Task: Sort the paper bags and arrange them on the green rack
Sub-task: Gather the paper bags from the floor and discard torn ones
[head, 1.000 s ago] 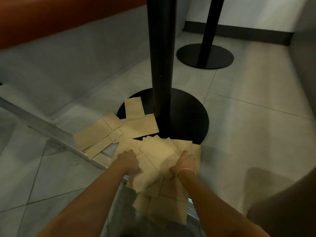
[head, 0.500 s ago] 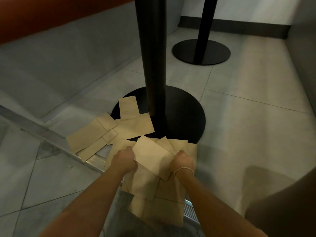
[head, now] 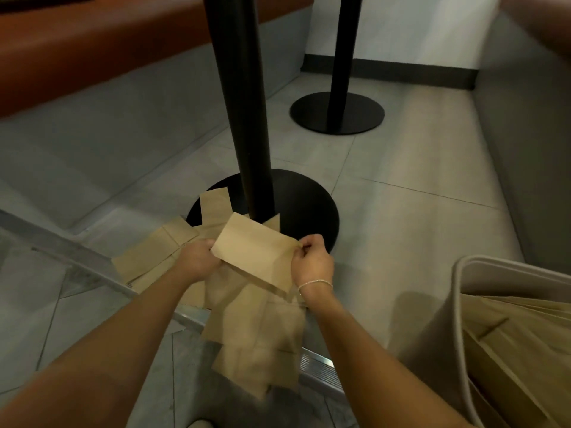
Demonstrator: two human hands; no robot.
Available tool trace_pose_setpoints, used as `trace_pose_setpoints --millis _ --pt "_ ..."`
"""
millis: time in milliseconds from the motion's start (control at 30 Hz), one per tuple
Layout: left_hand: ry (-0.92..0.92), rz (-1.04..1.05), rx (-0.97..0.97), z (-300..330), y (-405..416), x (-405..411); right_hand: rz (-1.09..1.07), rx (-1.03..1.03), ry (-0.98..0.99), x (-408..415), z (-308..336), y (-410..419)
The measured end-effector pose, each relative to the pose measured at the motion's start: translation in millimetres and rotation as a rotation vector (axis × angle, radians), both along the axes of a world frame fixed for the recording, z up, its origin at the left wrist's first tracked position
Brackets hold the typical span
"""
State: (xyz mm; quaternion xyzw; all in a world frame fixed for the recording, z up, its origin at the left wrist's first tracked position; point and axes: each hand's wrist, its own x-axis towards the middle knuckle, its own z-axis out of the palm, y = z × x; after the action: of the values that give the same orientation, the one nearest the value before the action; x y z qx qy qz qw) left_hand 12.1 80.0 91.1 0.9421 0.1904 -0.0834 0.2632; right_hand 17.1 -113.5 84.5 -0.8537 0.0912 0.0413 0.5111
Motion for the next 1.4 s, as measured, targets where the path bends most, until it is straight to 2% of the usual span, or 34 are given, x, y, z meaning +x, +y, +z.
trace_pose_setpoints --millis 233,300,433,567,733,800,967,1033,1133,1233,1400 --pt "-0.141 -0.090 0.088 91.0 -43.1 -4.4 -0.048 -0.022 -0.164 -19.8 107.8 -57.2" --pt "-0.191 -0.075 0.007 110.5 -57.3 -3.3 -0.065 -0.068 -0.235 -23.5 147.7 -88.3" --pt "-0.254 -0.117 -0.165 144.3 -88.9 -1.8 -0.061 -0.329 -0.323 -40.6 221.6 -160.3" --pt "-0.342 -0.198 -0.320 176.5 -130.7 -0.2 -0.028 -0.525 -0.235 -61.0 263.3 -221.2" --pt "-0.339 -0.329 -0.465 202.4 -183.1 -9.2 0.212 -0.832 0.069 -79.9 267.0 -249.1" --pt "-0.302 -0.406 -0.483 207.2 -199.9 -13.4 0.252 -0.836 0.135 -85.0 257.1 -253.1" --pt "-0.161 -0.551 -0.563 207.2 -227.7 -20.1 -0.046 -0.531 -0.054 -83.6 256.2 -264.5" --pt "-0.117 -0.580 -0.575 203.4 -235.2 -22.6 -0.049 -0.474 -0.104 -84.1 261.2 -267.3" --pt "-0.061 -0.605 -0.596 196.2 -246.1 -25.5 0.038 -0.374 -0.066 -88.1 265.9 -271.1" --pt "-0.041 -0.637 -0.589 191.7 -258.7 -26.4 0.065 -0.421 -0.059 -92.0 270.0 -279.9" --pt "-0.031 -0.696 -0.436 181.4 -272.2 -26.2 0.166 -0.690 0.008 -101.9 281.5 -295.6"
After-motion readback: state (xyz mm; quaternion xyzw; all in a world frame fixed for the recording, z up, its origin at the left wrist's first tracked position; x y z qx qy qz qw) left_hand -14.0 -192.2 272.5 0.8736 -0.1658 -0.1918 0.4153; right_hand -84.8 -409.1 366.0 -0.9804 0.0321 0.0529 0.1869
